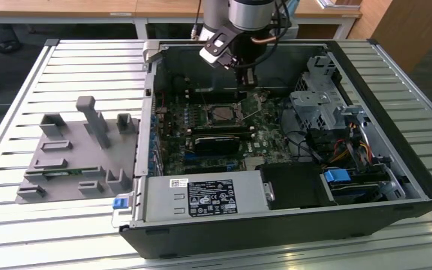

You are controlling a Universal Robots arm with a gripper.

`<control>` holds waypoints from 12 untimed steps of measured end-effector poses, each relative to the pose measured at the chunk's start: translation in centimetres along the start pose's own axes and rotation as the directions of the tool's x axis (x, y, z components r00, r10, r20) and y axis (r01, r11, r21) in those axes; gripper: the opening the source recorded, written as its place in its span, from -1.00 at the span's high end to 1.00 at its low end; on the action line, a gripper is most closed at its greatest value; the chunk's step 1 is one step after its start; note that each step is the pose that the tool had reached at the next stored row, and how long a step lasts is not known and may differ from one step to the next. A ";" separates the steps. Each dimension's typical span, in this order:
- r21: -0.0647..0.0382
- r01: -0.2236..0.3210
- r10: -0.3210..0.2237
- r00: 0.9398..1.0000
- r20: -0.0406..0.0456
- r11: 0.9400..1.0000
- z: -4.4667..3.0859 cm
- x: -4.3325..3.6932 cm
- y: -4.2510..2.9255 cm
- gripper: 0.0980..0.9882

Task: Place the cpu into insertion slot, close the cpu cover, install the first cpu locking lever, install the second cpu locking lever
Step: 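Close the cpu cover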

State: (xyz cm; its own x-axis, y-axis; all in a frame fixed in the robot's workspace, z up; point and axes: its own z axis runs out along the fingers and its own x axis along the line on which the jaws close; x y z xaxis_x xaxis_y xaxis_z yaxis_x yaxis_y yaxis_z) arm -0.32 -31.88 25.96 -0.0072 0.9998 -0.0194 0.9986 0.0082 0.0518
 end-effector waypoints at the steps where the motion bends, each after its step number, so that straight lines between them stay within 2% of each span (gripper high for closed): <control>1: 0.000 0.000 0.000 1.000 0.000 1.000 0.03 0.00 0.15 0.98; 6: 0.003 0.000 0.000 1.000 0.000 1.000 0.15 0.05 0.87 0.98; 12: 0.004 0.000 0.000 1.000 0.000 1.000 0.24 0.07 1.30 0.98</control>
State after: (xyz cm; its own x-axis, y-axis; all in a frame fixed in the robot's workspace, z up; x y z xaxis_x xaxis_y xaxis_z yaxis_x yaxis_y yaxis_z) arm 0.99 -31.80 25.79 -0.0073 0.9998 -0.0194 0.9988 0.0083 0.0479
